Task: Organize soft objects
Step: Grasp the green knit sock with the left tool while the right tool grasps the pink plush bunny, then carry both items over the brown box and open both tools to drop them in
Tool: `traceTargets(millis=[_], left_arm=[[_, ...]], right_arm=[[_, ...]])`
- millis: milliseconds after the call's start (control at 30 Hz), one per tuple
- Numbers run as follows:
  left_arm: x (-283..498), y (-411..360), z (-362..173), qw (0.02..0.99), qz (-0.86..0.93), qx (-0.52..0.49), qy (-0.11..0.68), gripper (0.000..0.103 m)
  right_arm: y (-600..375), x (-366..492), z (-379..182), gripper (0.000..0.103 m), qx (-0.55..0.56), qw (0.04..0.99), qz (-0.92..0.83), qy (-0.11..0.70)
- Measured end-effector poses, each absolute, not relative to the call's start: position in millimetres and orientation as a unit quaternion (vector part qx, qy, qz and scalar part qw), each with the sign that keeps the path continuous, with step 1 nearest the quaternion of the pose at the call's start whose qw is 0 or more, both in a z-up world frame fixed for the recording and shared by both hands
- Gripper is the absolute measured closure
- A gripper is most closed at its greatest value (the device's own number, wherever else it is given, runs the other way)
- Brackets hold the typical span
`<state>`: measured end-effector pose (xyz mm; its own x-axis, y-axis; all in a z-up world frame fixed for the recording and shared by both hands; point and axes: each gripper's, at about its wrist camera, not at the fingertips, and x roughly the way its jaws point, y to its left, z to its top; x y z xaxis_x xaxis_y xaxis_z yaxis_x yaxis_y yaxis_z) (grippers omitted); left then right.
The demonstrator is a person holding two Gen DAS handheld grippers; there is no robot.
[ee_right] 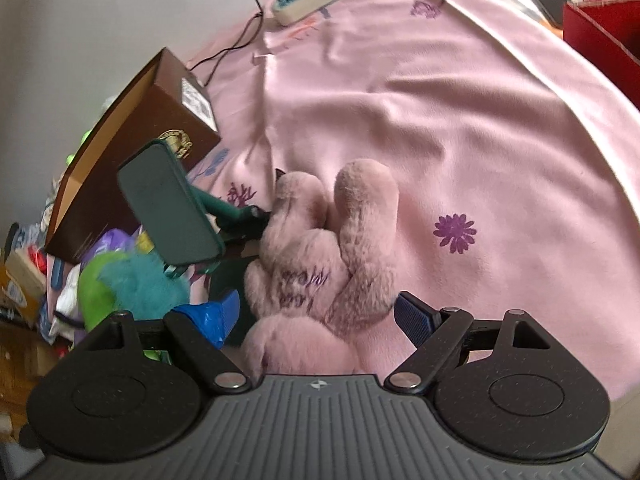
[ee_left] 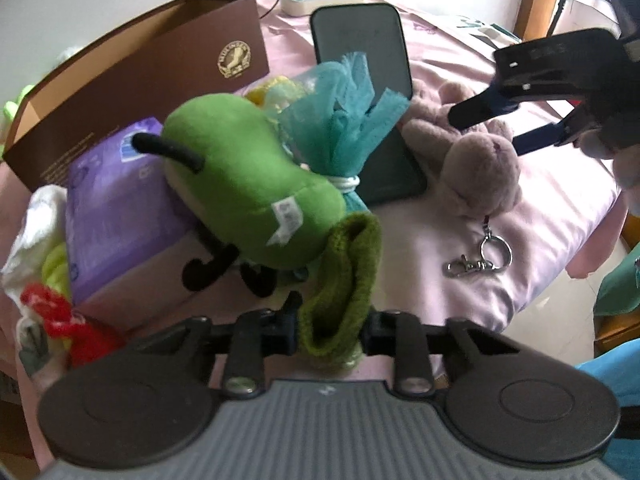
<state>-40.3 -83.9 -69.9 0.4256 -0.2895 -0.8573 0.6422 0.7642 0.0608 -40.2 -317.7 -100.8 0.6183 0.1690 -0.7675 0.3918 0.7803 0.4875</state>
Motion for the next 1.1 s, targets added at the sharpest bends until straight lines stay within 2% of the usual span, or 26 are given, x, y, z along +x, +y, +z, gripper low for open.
traceTargets(millis=[133,200,267,300,367,567,867,1100], left_arm=[[-47,-76,-65,0.829,-0.277,0.184,0.449,0.082],[-49,-70,-61,0.831,-0.275,0.172,0.453,0.082],[-49,-60,-56,0.834,-0.276,0.154,0.452,0.082],[-49,-55,-53,0.834,-0.278,0.145,0.453,0.082],[-50,-47,-46,0.837,-0.277,0.129,0.454,0.082],[-41,-23,-22,0.846,-0.266,0.067,0.457,0.083],[-30,-9,20,0.873,-0.274,0.022,0.403,0.083],[-12,-16,31,0.885,-0.272,-0.002,0.377,0.083]], right_arm=[[-309,-34,-104,0.033,0.301,0.85,-0.064,0.428],[-304,-33,-104,0.041,0.275,0.86,-0.064,0.425],[-307,-35,-105,0.06,0.279,0.865,-0.054,0.413],[-310,-36,-105,0.066,0.286,0.865,-0.054,0.408],[-317,-36,-105,0.069,0.299,0.863,-0.048,0.405],[-324,-48,-102,0.072,0.326,0.863,-0.039,0.385],[-368,-72,-94,0.073,0.413,0.842,-0.063,0.342],[-397,-71,-72,0.073,0.431,0.853,-0.074,0.285]])
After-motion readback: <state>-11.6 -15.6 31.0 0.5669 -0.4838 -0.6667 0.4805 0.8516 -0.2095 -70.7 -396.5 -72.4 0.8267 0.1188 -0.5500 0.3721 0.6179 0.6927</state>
